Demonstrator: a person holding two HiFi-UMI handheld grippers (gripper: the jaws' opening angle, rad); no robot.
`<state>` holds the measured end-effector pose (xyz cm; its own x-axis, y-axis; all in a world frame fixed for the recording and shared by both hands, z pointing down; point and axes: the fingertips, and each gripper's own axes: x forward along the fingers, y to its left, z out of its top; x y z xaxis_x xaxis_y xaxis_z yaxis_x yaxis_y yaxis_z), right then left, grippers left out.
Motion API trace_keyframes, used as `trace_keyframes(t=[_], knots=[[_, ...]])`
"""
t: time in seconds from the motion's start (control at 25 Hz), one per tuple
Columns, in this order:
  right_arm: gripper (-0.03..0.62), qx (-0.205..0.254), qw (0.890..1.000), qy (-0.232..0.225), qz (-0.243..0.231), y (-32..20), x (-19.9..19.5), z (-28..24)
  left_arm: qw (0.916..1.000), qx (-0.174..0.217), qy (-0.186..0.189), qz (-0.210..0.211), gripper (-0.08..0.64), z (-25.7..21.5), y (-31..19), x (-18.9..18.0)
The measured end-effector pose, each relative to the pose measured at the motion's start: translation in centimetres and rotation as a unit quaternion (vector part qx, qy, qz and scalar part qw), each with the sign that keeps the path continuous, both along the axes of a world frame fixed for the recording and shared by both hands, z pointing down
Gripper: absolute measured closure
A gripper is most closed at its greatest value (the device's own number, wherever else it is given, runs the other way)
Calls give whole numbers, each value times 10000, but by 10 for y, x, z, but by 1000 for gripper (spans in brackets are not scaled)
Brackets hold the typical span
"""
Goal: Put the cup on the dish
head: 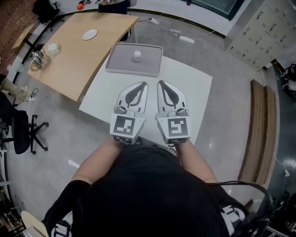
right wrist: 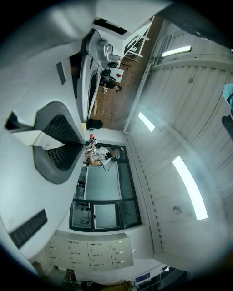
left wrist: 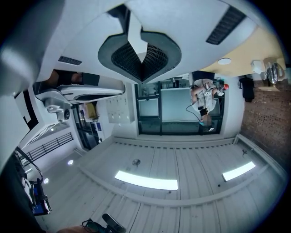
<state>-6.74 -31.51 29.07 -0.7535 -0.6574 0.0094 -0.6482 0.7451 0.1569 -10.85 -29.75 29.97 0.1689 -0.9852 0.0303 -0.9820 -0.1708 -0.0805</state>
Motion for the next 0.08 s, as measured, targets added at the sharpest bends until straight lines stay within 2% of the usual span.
trace_keyframes(t=[0.08], knots=[[580,16,10000,7,-25,5,7,0,10000,13,-67,-6,554,1,5,6]])
